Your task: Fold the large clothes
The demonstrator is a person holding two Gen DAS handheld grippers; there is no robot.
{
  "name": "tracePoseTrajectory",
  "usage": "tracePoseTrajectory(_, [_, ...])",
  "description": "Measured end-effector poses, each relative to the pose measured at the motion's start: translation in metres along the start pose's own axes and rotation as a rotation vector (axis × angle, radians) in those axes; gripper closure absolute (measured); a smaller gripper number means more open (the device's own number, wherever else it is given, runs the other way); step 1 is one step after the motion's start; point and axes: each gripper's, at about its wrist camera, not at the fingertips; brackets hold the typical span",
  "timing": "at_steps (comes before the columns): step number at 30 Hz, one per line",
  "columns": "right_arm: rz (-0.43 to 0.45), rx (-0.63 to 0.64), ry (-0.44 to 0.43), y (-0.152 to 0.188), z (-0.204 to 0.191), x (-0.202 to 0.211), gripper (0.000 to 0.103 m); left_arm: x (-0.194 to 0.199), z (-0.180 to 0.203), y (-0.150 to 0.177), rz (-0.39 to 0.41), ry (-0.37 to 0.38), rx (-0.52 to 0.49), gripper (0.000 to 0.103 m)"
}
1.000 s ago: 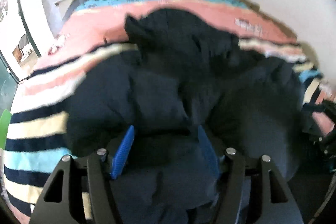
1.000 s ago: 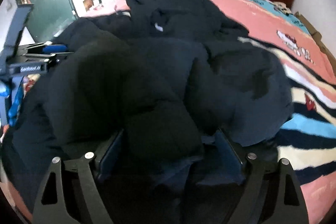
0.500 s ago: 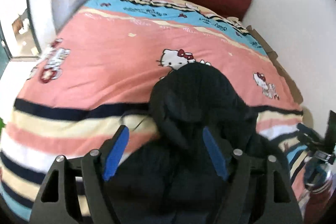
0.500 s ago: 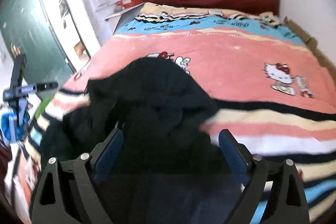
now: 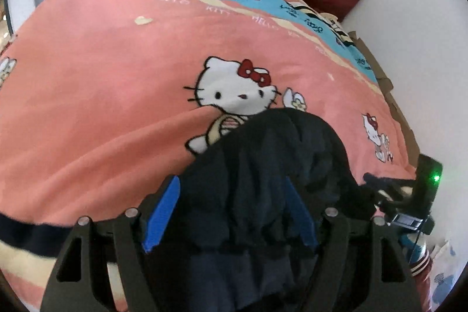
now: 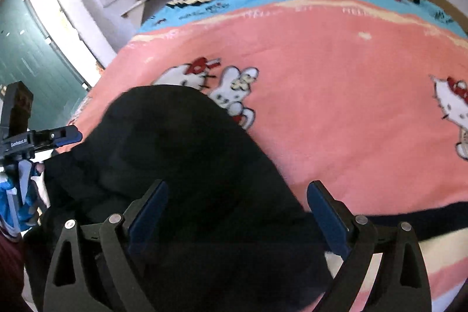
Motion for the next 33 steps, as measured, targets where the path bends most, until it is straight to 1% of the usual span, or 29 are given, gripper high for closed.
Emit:
tracePoseTrajectory(3, [-0.030,-0.012,-0.002,0.001,0.008,-0.016,0.009,-0.005,-0.012,-0.005,0.009,-0.026,0.018,0.031])
tracePoseTrajectory(5, [-0.046,-0.037,-0.035,0.000,0.012,-0.023,0.008,-0.003,-0.020,-0.009,0.023,-0.011,0.034,0.031])
tracePoseTrajectory(8, [-0.062,-0.029,-0.053,-0.001,0.013,-0.028,0.007,0.004,-0.033,-0.015,0.029,-0.008,0.036,0.031])
tracePoseTrajectory(10, [-0.078,-0.025,-0.048,-0.001,0.013,-0.031,0.006,0.009,-0.046,-0.017,0.016,0.008,0.045,0.031])
tracePoseTrajectory(11, [-0.083,-0.025,-0.047,-0.001,0.014,-0.033,0.006,0.009,-0.050,-0.017,0.004,0.025,0.052,0.031])
tracePoseTrajectory(13, [-0.090,-0.040,-0.055,0.000,0.017,-0.037,0.005,0.005,-0.058,-0.014,-0.043,0.089,0.069,0.031])
tracePoseTrajectory(14, [-0.094,-0.050,-0.057,0.001,0.019,-0.038,0.005,0.000,-0.059,-0.011,-0.073,0.139,0.063,0.031])
tracePoseTrajectory(17, [-0.115,-0.059,-0.070,0.002,0.020,-0.045,0.004,-0.014,-0.048,-0.001,-0.138,0.218,0.030,0.031])
tracePoseTrajectory(18, [-0.120,-0.058,-0.066,0.002,0.020,-0.047,0.004,-0.019,-0.043,0.002,-0.158,0.225,0.013,0.031])
tracePoseTrajectory(20, [-0.116,-0.064,-0.063,0.001,0.022,-0.048,0.003,-0.028,-0.036,0.005,-0.182,0.206,-0.018,0.031])
tracePoseTrajectory(23, [-0.100,-0.087,-0.063,0.000,0.027,-0.050,0.002,-0.037,-0.041,0.009,-0.205,0.193,0.009,0.031])
tracePoseTrajectory(26, [-0.106,-0.070,-0.078,-0.001,0.022,-0.055,0.002,-0.039,-0.042,0.014,-0.197,0.201,0.011,0.031])
tracePoseTrajectory(28, [-0.097,-0.037,-0.071,-0.002,0.017,-0.054,0.004,-0.036,-0.039,0.017,-0.182,0.189,0.003,0.031])
tracePoseTrajectory(29, [-0.091,-0.024,-0.074,-0.002,0.014,-0.053,0.014,-0.034,-0.037,0.019,-0.171,0.179,-0.006,0.032])
tracePoseTrajectory(30, [-0.094,-0.022,-0.088,-0.003,0.013,-0.053,0.032,-0.032,-0.034,0.021,-0.160,0.172,-0.018,0.032])
tracePoseTrajectory(31, [-0.099,-0.008,-0.089,-0.003,0.009,-0.054,0.038,-0.030,-0.030,0.023,-0.151,0.158,-0.034,0.033])
tracePoseTrajectory(32, [-0.104,0.014,-0.079,-0.004,0.004,-0.054,0.044,-0.030,-0.029,0.024,-0.149,0.148,-0.044,0.036])
tracePoseTrajectory(33, [-0.107,0.027,-0.073,-0.004,0.001,-0.054,0.053,-0.030,-0.025,0.027,-0.147,0.135,-0.058,0.044])
Point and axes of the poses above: each gripper's, at about its wrist camera, not at the fingertips, and x roughly against the way its jaws point, z to its right, y to its underside, and after that the axes turned 6 degrees about x, right-handed
